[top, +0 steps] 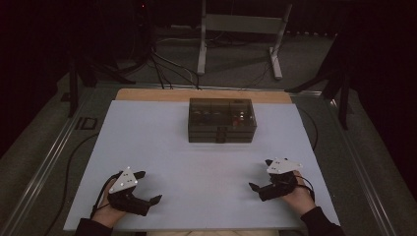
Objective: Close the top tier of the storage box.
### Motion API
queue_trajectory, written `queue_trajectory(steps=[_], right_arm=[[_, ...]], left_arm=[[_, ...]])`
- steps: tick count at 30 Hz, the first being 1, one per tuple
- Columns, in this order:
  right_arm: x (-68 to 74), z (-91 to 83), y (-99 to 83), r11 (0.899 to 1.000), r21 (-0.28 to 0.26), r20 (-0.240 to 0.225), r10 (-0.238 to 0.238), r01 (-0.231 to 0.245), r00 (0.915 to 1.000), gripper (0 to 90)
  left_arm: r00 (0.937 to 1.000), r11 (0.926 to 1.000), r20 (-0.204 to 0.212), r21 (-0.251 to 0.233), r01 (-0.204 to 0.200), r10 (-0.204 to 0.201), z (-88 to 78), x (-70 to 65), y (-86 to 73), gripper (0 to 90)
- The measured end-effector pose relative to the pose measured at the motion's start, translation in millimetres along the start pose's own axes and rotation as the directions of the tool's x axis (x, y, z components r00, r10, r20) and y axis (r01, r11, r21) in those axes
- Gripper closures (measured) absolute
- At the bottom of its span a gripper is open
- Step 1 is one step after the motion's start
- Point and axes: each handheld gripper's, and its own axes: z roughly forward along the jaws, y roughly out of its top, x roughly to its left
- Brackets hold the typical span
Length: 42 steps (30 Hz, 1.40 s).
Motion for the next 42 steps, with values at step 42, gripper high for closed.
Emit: queue_trajectory(steps=[42], right_arm=[[-15.3, -12.2, -26.4, 0.998, 0.022, 0.031, 0.060, -0.060, 0.9977, 0.1]], left_arm=[[1.0000, 1.0000, 0.000, 0.005, -0.001, 0.001, 0.2, -0.6, -0.2, 0.0]])
